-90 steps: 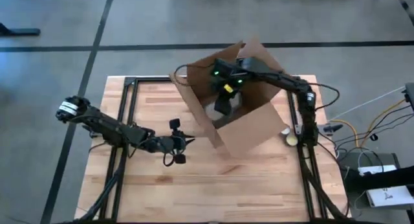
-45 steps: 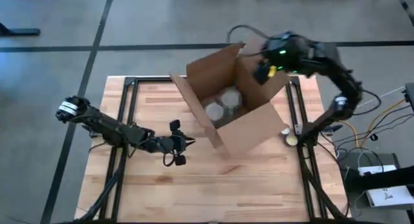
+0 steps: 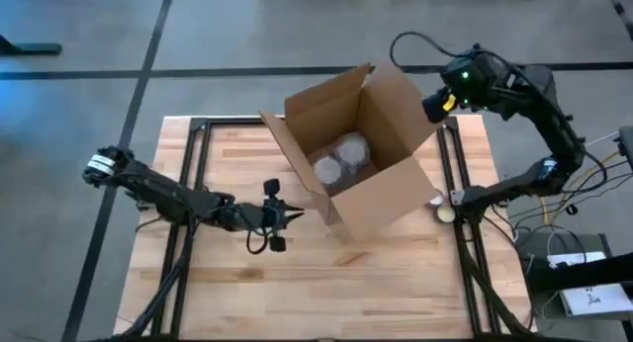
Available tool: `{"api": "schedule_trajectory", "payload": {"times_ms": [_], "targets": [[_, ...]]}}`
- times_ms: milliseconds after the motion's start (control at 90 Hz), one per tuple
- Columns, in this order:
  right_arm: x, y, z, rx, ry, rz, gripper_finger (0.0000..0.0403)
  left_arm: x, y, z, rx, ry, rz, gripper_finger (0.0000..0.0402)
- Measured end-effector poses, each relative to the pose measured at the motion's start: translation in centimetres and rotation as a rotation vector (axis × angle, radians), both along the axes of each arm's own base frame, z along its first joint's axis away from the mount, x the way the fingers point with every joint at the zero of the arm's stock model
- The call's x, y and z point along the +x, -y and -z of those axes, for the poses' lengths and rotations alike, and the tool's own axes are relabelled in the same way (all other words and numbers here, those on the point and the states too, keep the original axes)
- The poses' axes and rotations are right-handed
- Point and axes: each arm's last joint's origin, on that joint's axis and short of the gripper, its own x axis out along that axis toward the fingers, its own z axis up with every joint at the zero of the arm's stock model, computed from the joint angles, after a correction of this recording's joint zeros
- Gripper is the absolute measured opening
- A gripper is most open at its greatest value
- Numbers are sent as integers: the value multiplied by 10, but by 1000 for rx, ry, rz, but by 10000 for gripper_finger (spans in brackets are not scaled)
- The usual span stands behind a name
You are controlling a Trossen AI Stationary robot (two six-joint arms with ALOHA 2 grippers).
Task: Wrap mug
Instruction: Close the cardboard box
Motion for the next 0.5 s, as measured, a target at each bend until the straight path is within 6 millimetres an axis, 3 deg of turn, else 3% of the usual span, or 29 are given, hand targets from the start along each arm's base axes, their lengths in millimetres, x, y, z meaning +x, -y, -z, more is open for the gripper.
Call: {"api": "schedule_trajectory", "payload": {"times_ms": [211, 500], "targets": [[13, -14, 31, 186, 139, -245, 77, 0, 0, -7, 46, -62, 3, 20], [39, -36, 57, 92, 207, -534, 24, 1, -1, -27, 48, -68, -95, 20]]}}
